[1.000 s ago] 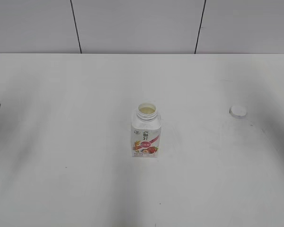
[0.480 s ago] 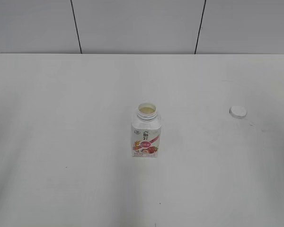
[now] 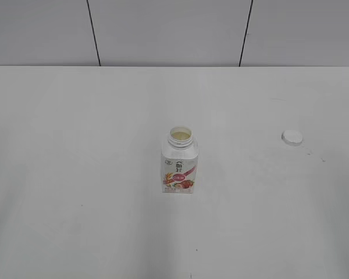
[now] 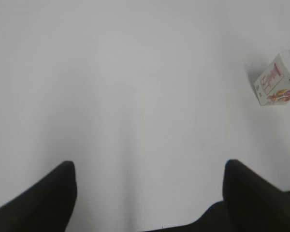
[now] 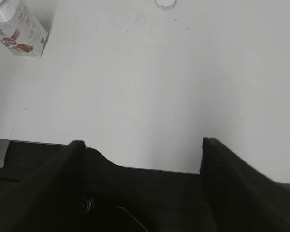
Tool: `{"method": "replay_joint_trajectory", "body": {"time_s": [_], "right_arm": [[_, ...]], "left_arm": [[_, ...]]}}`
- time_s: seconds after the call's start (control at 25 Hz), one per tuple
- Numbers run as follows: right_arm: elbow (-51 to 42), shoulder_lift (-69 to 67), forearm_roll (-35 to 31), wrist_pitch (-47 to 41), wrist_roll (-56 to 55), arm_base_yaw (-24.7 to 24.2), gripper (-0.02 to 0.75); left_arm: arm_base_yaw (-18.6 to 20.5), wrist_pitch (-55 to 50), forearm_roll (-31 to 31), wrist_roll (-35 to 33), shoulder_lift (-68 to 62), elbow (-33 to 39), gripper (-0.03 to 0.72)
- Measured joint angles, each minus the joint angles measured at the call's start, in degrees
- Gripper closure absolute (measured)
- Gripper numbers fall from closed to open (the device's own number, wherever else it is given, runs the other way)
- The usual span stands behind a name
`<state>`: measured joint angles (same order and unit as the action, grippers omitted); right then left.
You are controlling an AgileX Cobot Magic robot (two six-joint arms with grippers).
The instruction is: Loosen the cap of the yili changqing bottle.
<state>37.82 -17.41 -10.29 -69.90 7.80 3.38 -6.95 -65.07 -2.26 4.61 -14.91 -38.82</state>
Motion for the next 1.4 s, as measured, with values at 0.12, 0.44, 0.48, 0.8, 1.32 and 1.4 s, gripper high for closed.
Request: {"method": "replay_joint_trajectory", "body": {"time_s": [0.12,0.44,0.48,0.8,1.32,1.4], "right_arm": [[-2.3,5.9,0.1,0.0,2.1,0.0,0.158],[-5.6,17.8,0.8,-0.4,3.5,0.0,0.158],[-5.6,17.9,0.8,-0.4,3.5,0.0,0.158],[-6.4,17.9,1.2,1.6,3.6,0.0,0.158],[-8.4,17.9,2.6,6.6,3.6,0.0,0.158],[-8.4,17.9,2.6,6.6,3.6,0.0,0.158]], "left_arm": [[0.0,-0.1,0.0,-0.9,5.2,1.7,0.123],[0.0,0.3,-1.1,-2.2,15.3,6.9,0.123],[0.0,0.8,-1.1,-2.2,15.3,7.0,0.123],[0.0,4.3,-0.2,-2.2,15.3,9.2,0.123],[0.0,4.3,0.6,-2.3,15.3,9.2,0.123],[0.0,4.3,1.2,-2.3,15.3,9.2,0.123]]}}
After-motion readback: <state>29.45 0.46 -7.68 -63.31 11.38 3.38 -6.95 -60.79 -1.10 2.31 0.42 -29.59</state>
